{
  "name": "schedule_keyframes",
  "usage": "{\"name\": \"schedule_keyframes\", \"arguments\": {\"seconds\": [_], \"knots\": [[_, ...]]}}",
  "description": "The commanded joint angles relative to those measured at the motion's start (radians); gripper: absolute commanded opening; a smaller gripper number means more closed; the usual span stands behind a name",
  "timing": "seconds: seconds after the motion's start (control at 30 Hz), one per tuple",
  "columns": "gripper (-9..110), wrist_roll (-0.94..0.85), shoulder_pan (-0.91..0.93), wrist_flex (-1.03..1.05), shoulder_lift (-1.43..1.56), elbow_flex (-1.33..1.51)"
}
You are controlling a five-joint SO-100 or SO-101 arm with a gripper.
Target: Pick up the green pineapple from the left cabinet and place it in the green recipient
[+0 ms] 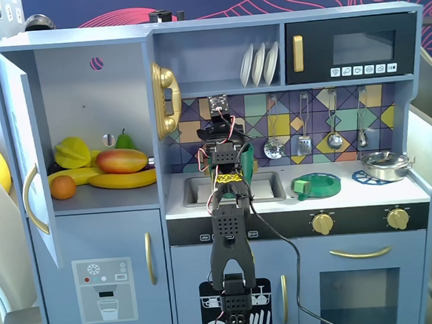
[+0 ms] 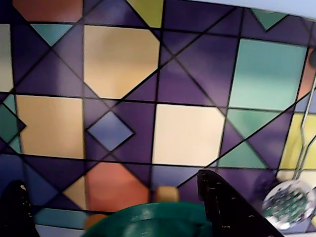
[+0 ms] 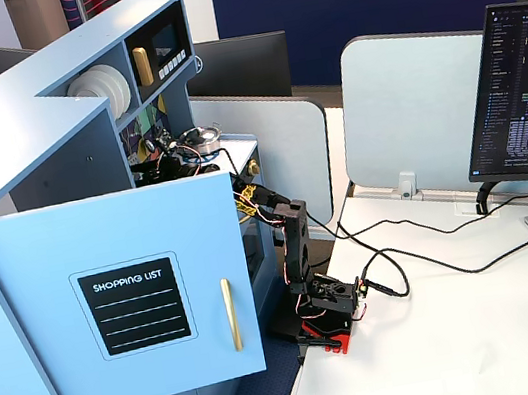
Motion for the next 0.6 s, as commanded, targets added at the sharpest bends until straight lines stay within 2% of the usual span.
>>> {"name": "schedule_keyframes", "arguments": {"seconds": [0.0, 0.33, 0.57], "knots": [[38, 0.044, -0.029, 0.051, 0.284, 0.166], [37, 0.025, -0.114, 0.164, 1.08, 1.098], [36, 0.0, -0.121, 0.428, 1.391, 1.537]]}}
